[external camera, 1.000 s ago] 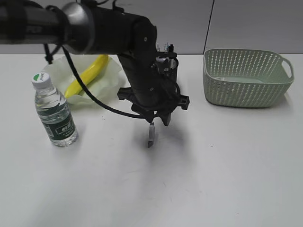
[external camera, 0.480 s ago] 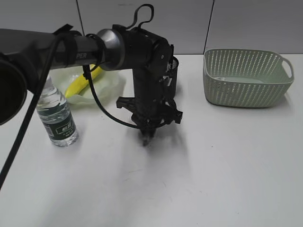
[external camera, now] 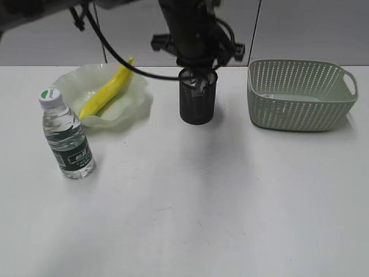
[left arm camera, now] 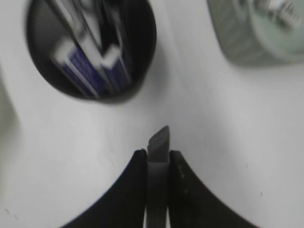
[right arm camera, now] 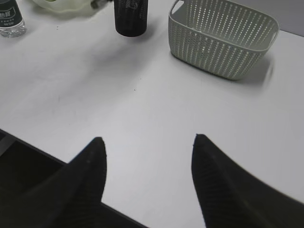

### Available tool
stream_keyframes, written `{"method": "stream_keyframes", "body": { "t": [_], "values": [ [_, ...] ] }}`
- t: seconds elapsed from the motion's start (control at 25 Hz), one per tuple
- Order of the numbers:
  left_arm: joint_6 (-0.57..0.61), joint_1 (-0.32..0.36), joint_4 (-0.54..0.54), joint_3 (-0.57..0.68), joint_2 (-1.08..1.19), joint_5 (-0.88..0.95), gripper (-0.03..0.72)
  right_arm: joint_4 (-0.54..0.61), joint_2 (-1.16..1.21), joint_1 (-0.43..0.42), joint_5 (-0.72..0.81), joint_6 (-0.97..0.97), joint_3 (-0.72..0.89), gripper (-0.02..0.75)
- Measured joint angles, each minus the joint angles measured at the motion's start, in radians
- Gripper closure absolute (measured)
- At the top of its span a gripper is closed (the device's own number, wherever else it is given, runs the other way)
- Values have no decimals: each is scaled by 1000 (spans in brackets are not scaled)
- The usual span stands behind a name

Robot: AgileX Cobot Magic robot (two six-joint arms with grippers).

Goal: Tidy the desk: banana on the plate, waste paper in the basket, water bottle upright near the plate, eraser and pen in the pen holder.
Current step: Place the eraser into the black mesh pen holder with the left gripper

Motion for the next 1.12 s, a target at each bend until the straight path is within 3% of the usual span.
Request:
{"method": "stream_keyframes", "body": {
  "t": [0.16, 0.4, 0.68, 0.8, 0.96, 1.12],
  "values": [
    [0, 30, 123, -54, -22, -155, 609, 0, 0, 0, 0, 0, 0, 281],
    [0, 98, 29, -54, 27, -344, 609, 0, 0, 0, 0, 0, 0, 281],
    [0, 113, -50, -54, 127, -361, 596, 0, -2, 0, 0, 0, 0, 281],
    [0, 113, -50, -54, 138, -364, 510, 0, -2, 0, 0, 0, 0, 281],
    [0, 113, -36, -54, 137, -365, 338, 0, -2, 0, 0, 0, 0, 281],
    [0, 113, -22, -54, 100, -324, 294, 0, -2, 0, 0, 0, 0, 281]
  ]
}}
